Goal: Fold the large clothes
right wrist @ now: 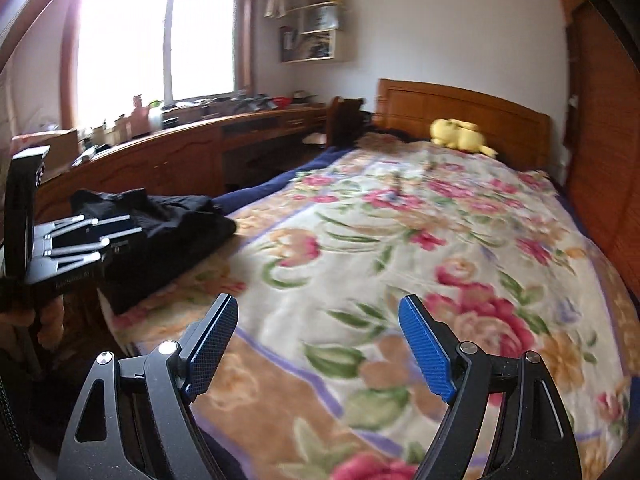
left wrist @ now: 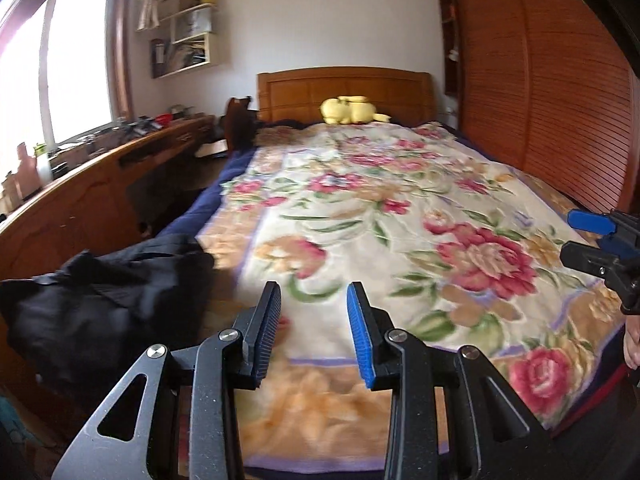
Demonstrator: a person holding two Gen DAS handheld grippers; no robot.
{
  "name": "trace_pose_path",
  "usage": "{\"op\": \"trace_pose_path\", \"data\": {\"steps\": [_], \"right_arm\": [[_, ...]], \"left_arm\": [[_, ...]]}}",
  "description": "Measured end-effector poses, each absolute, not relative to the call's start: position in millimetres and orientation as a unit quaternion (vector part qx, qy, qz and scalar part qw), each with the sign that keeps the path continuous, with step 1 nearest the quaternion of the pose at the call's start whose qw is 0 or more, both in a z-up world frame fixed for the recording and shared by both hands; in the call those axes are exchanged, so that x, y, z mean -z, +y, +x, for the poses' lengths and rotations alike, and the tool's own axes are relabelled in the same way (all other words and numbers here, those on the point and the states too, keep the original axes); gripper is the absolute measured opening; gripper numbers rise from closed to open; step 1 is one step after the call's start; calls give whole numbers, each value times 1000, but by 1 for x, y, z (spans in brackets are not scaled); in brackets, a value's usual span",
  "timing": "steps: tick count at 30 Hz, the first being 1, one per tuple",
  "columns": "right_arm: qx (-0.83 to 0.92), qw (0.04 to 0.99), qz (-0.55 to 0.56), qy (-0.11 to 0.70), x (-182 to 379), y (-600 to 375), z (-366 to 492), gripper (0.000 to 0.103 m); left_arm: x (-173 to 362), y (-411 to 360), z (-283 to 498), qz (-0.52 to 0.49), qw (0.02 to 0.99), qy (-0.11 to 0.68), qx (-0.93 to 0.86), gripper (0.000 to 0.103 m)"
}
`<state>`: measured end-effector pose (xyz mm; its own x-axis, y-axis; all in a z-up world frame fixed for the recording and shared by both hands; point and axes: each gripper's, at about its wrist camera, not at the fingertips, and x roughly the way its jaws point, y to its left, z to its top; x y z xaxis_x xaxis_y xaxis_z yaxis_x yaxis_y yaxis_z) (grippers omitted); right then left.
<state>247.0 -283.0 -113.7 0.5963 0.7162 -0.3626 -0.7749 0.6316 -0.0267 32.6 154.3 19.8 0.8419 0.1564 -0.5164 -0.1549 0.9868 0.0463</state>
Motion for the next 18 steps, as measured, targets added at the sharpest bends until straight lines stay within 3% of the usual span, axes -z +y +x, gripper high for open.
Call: {"op": "trace_pose_path", "data": {"steps": [18], "right_arm": [[-293, 945, -10, 147, 123, -397, 206, 84]], "left_arm": [[-21, 45, 44, -34, 966, 258, 6, 36]]}}
